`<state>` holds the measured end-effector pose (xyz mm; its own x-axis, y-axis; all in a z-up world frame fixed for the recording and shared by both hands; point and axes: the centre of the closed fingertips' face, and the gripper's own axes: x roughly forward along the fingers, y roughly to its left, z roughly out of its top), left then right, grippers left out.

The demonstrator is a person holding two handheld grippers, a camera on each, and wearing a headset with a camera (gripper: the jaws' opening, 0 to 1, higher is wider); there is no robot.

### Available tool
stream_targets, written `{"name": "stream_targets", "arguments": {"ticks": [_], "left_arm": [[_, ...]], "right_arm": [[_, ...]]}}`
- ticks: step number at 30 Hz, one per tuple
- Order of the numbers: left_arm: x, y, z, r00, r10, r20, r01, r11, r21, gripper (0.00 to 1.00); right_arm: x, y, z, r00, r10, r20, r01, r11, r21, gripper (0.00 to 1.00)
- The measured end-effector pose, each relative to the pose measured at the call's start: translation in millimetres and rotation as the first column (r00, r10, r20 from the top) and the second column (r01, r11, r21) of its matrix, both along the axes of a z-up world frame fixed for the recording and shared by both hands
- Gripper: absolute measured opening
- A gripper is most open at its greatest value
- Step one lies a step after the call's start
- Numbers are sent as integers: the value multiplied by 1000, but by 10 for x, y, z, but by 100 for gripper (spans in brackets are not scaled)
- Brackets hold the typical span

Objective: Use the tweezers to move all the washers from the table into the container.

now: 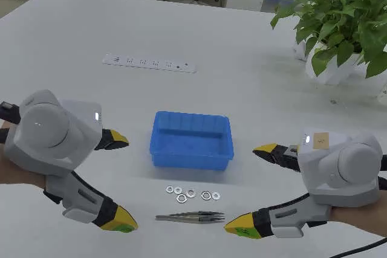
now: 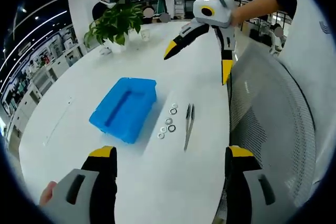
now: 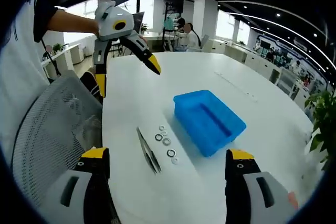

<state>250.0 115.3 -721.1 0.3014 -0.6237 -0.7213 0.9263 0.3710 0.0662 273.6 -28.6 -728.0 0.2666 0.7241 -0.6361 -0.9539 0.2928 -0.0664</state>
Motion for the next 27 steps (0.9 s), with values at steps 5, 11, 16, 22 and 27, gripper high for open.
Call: {"name": "stream_targets", "arguments": {"ticks": [5, 11, 16, 22, 27], "left_arm": [[-7, 27, -6, 1000, 4, -1, -4, 1000, 5, 90], [-5, 23, -4, 1000, 6, -1, -6, 1000, 4, 89], [-7, 19, -13, 1000, 3, -2, -3, 1000, 6, 90], [-15, 7, -13, 1000, 0, -5, 0, 1000, 3, 89], [-14, 6, -5, 1000, 3, -5, -3, 1000, -1, 89]], "right_arm": [[9, 7, 0, 1000, 4, 2, -4, 1000, -3, 91], [6, 4, -2, 1000, 2, 1, -2, 1000, -2, 91], [-5, -18, -22, 1000, -1, -4, 1, 1000, -6, 90], [-7, -29, -29, 1000, -4, -6, 4, 1000, -7, 90], [-10, -27, -27, 1000, -1, -1, 1, 1000, -9, 89]]}}
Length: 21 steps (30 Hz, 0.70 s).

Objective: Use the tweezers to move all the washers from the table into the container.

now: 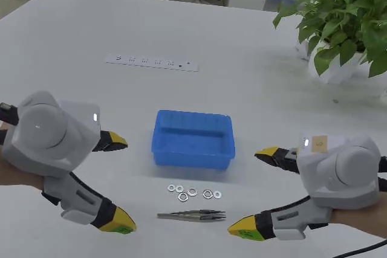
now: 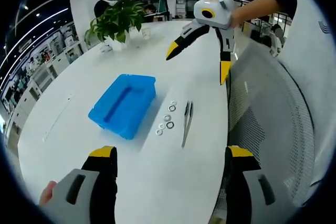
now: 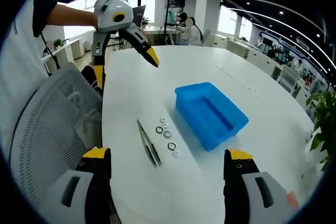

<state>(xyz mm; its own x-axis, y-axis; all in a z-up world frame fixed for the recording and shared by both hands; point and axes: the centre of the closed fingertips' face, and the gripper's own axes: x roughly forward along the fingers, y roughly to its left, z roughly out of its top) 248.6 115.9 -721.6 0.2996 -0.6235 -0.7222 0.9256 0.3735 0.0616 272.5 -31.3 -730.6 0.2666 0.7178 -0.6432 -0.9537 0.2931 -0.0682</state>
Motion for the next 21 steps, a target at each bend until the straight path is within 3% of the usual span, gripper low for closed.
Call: {"name": "stream_targets", "arguments": {"ticks": [21], "left_arm": [[3, -7, -17, 1000, -2, -6, 2, 1000, 0, 89]], "right_arm": [[25, -17, -5, 1000, -7, -3, 7, 1000, -2, 88]]}}
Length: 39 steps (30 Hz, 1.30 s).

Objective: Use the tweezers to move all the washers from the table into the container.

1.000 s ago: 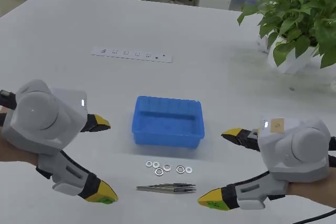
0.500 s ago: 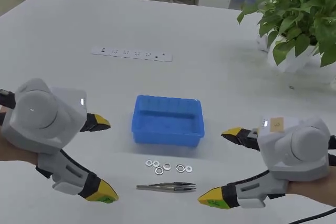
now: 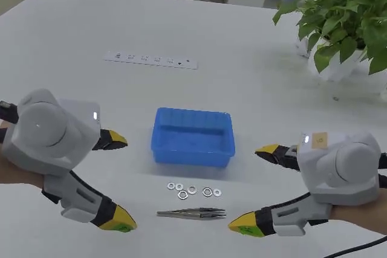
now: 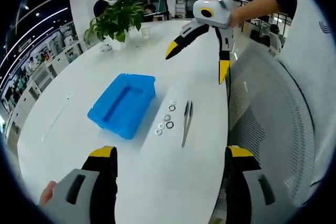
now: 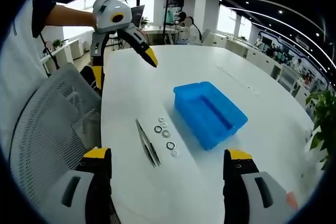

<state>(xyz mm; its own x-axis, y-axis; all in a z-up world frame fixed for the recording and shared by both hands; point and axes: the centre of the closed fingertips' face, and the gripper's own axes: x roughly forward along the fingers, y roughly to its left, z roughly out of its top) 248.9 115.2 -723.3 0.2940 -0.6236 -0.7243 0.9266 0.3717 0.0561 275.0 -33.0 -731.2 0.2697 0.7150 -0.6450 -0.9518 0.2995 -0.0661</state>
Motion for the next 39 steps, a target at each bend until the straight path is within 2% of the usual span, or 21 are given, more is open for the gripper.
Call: {"name": "stream_targets", "arguments": {"ticks": [24, 39], "left_arm": [[-15, 21, -92, 1000, 2, -26, -2, 1000, 7, 89], [38, 11, -85, 1000, 14, -20, -14, 1000, -9, 88]], "right_arm": [[43, -2, -38, 1000, 3, -5, -3, 1000, -5, 87], [58, 6, -86, 1000, 22, -11, -22, 1000, -22, 86]]}}
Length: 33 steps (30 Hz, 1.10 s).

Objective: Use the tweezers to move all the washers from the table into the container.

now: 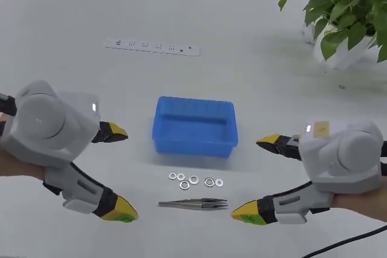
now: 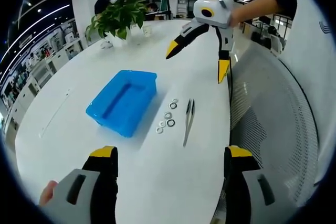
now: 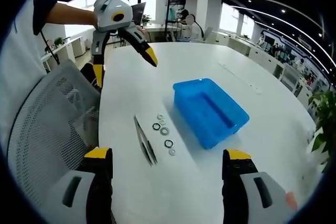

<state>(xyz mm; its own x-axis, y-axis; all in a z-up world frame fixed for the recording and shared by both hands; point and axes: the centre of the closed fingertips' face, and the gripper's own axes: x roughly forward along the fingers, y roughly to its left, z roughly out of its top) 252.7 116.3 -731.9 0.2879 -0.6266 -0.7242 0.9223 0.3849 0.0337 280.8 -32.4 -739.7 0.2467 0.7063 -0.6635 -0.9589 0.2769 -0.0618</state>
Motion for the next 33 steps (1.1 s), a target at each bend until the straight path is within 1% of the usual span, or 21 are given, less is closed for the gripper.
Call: {"name": "stream_targets", "arguments": {"ticks": [4, 6, 8, 10, 13, 15, 17, 20, 21, 25, 26, 27, 31, 33], "left_arm": [[10, -13, -12, 1000, 4, 1, -4, 1000, -7, 87], [10, -24, -25, 1000, 4, 3, -4, 1000, -8, 86], [-17, -30, -64, 1000, -4, -15, 4, 1000, 0, 85], [-26, -28, -103, 1000, -10, -17, 11, 1000, 14, 85], [-38, -37, -125, 1000, -10, -29, 11, 1000, 11, 83], [-27, -48, -138, 1000, -8, -26, 8, 1000, 7, 81], [0, -62, -145, 1000, -1, -12, 1, 1000, -1, 80], [15, -95, -160, 1000, 5, -13, -5, 1000, -17, 76], [21, -107, -169, 1000, 1, -7, -2, 1000, -19, 75], [42, -129, -233, 1000, 2, -10, -3, 1000, -19, 74], [47, -134, -254, 1000, 5, -12, -5, 1000, -24, 75], [43, -143, -289, 1000, 11, -27, -12, 1000, -27, 76], [23, -163, -379, 999, 1, -39, -2, 1000, -9, 72], [8, -185, -413, 999, -5, -53, 5, 1000, -7, 69]], "right_arm": [[-17, 16, -16, 1000, 11, -2, -11, 1000, -8, 86], [-28, 26, -24, 1000, 22, -1, -22, 1000, -14, 83], [-39, 35, -22, 999, 32, 4, -32, 999, -17, 79], [-53, 51, -18, 999, 42, 4, -41, 999, -15, 77], [-59, 68, -20, 999, 50, 9, -50, 999, -18, 75], [-70, 84, -21, 998, 62, 10, -62, 998, -15, 70], [-80, 100, -28, 998, 70, 9, -70, 997, -12, 67], [-87, 125, -62, 997, 76, -2, -76, 997, -16, 67], [-88, 132, -69, 997, 77, -4, -77, 997, -16, 66], [-99, 181, -113, 996, 83, -17, -84, 996, -15, 63], [-105, 192, -129, 996, 87, -20, -87, 996, -17, 63], [-109, 204, -154, 996, 89, -26, -90, 996, -21, 62], [-133, 244, -230, 994, 97, -52, -98, 995, -25, 59], [-146, 271, -263, 993, 99, -65, -100, 995, -20, 56]]}}
